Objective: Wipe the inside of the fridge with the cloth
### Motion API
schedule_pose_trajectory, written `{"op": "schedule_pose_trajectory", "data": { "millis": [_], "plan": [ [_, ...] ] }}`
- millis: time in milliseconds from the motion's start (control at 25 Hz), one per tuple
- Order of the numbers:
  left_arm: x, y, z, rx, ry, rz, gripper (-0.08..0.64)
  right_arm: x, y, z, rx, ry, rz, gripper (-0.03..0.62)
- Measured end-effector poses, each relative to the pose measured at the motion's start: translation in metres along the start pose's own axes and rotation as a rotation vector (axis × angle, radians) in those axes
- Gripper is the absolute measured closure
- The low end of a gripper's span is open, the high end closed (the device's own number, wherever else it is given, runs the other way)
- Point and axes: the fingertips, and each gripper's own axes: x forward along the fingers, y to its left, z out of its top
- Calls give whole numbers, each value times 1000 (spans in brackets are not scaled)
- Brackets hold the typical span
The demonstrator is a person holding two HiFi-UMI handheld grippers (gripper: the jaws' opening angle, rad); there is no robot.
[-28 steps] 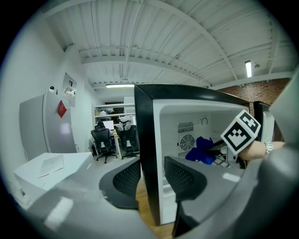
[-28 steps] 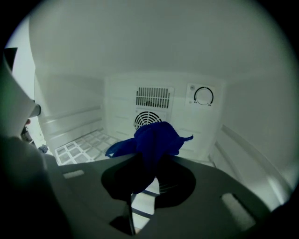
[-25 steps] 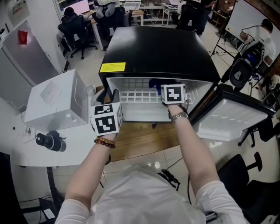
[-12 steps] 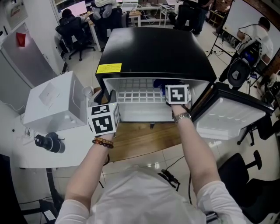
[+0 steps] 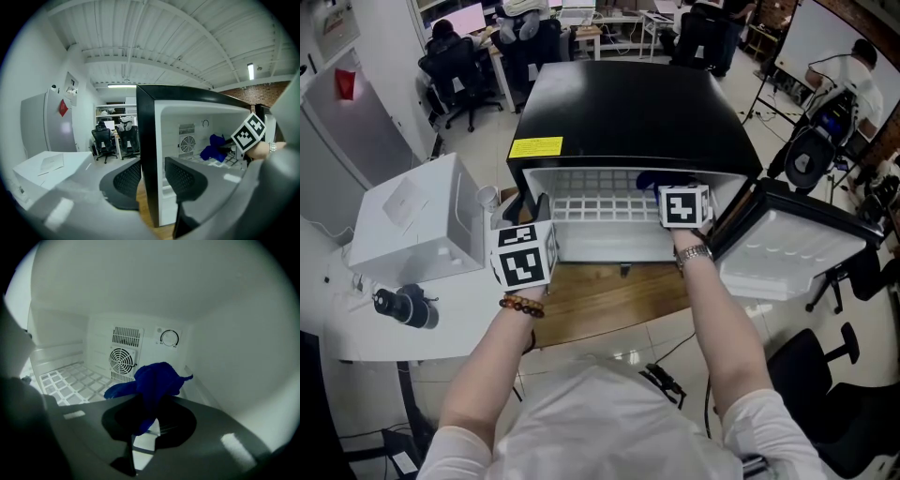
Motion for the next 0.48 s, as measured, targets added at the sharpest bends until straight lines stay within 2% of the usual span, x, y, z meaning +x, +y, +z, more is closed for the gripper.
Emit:
{"op": "schedule_pose_trajectory", "data": {
  "millis": [160,320,480],
  "plan": [
    [0,0,0,-5,-3,-1,407,-5,3,9,-71,-47,-26,526],
    [0,0,0,-8,-4,-6,407,-10,1,14,-55,-75,-20,526],
    [0,0,1,-7,-7,-7,407,-23,25,29,-1,-158,83,526]
  ]
}}
